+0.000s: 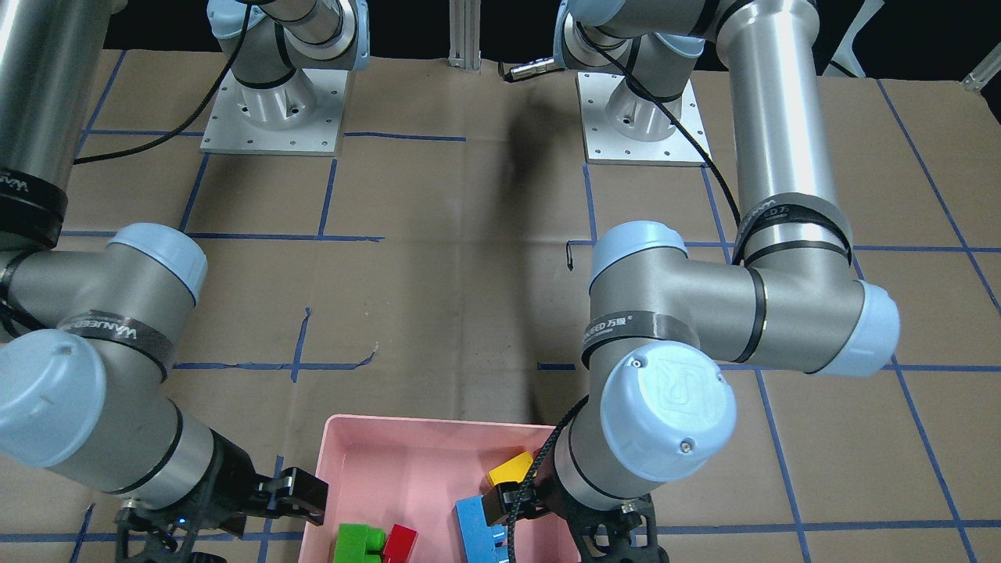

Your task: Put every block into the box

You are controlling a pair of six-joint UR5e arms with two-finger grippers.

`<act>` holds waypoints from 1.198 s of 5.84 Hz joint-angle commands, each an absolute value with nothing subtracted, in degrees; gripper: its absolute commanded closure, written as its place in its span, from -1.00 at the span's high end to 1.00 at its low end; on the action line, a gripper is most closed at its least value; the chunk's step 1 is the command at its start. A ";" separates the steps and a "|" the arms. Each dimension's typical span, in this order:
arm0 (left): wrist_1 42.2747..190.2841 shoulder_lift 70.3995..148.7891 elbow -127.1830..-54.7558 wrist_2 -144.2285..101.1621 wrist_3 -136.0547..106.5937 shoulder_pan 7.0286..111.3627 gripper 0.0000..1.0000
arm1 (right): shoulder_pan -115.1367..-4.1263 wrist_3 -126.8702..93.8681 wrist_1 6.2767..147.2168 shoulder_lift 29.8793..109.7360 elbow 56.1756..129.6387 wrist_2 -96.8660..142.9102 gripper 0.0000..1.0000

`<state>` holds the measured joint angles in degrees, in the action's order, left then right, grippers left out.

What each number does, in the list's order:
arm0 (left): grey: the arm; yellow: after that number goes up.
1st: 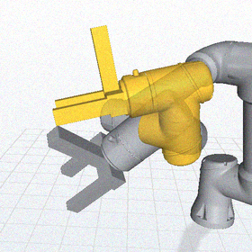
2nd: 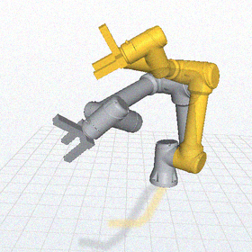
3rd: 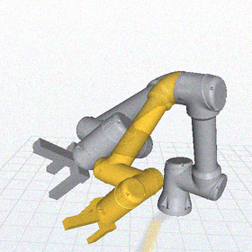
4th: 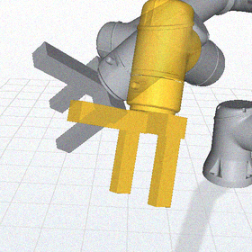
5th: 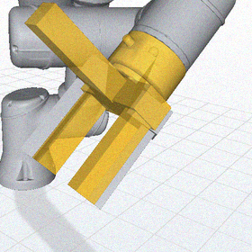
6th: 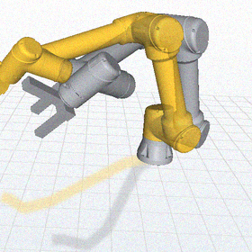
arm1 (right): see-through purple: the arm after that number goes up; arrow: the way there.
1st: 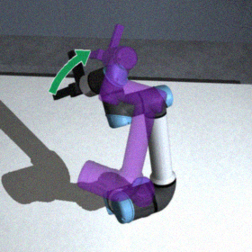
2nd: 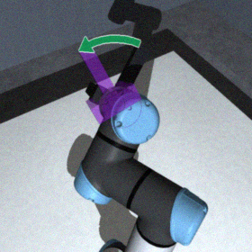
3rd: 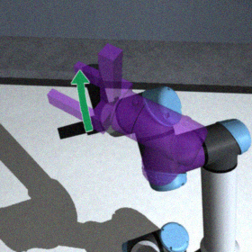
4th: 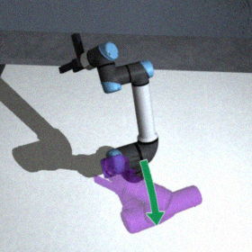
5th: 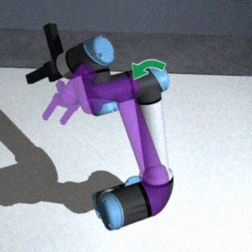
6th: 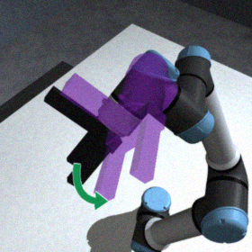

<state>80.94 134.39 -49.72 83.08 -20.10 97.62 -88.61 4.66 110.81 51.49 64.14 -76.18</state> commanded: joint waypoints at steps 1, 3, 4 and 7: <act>86.36 129.58 -50.71 83.23 -16.73 92.76 0.99 | -87.19 9.32 102.78 57.09 64.16 -82.43 1.00; 86.92 120.55 -61.71 83.32 -5.93 85.82 0.99 | -87.54 9.41 92.95 69.80 65.38 -82.70 1.00; 86.84 112.93 -70.14 83.58 -4.24 85.43 0.99 | -88.67 6.01 86.11 78.05 69.74 -82.71 1.00; 87.18 97.34 -84.69 85.86 -4.13 86.22 0.99 | -90.09 -0.87 89.97 88.40 88.88 -87.98 1.00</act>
<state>86.97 102.05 -80.64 84.94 -4.18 85.95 -89.78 0.46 87.65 86.18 82.55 -87.26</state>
